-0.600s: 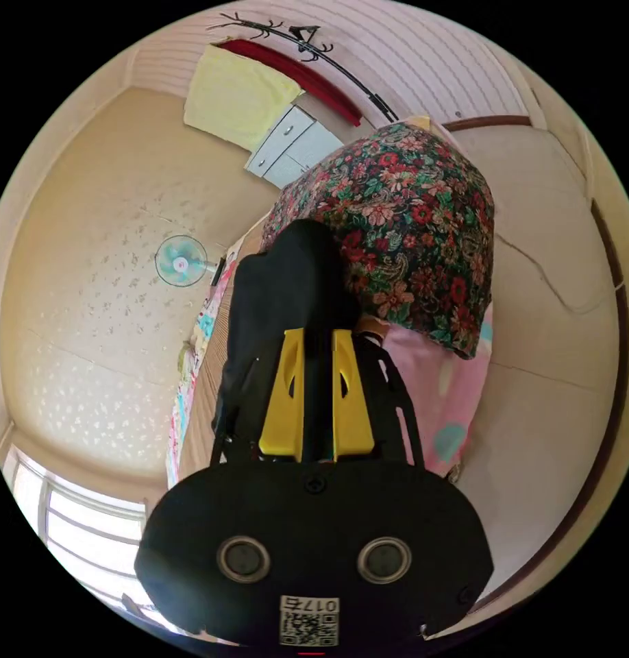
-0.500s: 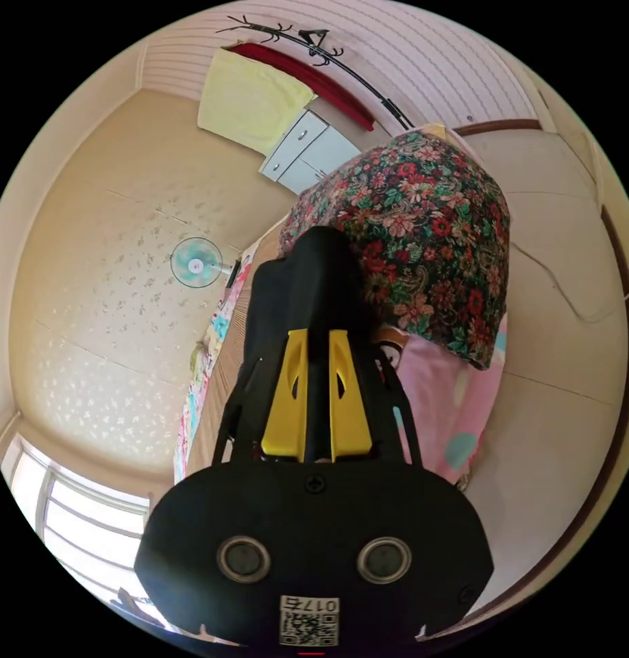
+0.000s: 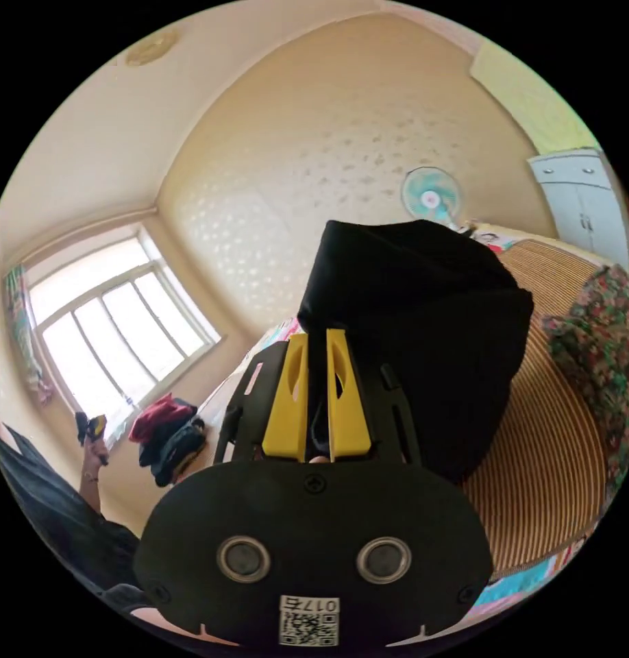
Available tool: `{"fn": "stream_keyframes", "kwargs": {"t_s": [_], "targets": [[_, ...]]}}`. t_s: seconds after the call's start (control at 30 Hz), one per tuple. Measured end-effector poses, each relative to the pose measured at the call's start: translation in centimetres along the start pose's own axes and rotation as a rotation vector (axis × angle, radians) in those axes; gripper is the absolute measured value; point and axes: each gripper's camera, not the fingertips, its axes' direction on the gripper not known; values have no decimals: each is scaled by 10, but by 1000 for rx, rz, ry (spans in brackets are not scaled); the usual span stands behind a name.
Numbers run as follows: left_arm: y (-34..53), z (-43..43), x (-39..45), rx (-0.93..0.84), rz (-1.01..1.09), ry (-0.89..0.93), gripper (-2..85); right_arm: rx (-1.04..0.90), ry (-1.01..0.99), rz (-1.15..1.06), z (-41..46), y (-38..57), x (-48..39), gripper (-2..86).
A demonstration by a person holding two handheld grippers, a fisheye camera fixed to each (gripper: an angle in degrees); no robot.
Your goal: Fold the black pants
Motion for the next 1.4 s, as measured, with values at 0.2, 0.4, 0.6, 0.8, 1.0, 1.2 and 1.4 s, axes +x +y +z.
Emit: {"fn": "stream_keyframes", "kwargs": {"t_s": [0.2, 0.4, 0.6, 0.8, 1.0, 1.2, 1.4], "targets": [[-2, -20, -18, -11, -50, -24, -10, -257, -300, -115, 126, 103, -76, 18], [-6, -37, -44, -3, -105, 34, -10, -414, -334, -25, 205, 215, -93, 6], [-6, -35, -64, -36, -141, 33, -10, -415, -720, -28, 200, 274, -110, 3], [-11, -11, -72, -115, -132, 107, -9, -577, -543, -166, 198, 298, -118, 6], [-8, -19, -66, -97, -49, 131, 2, -253, -275, 2, 102, 257, -10, 16], [-1, -20, -71, -57, -33, 218, 41, -210, 104, 200, 54, 224, 95, 106], [2, 7, -77, -123, -74, 253, 82, -250, -98, 462, 112, 230, 188, 116]]}}
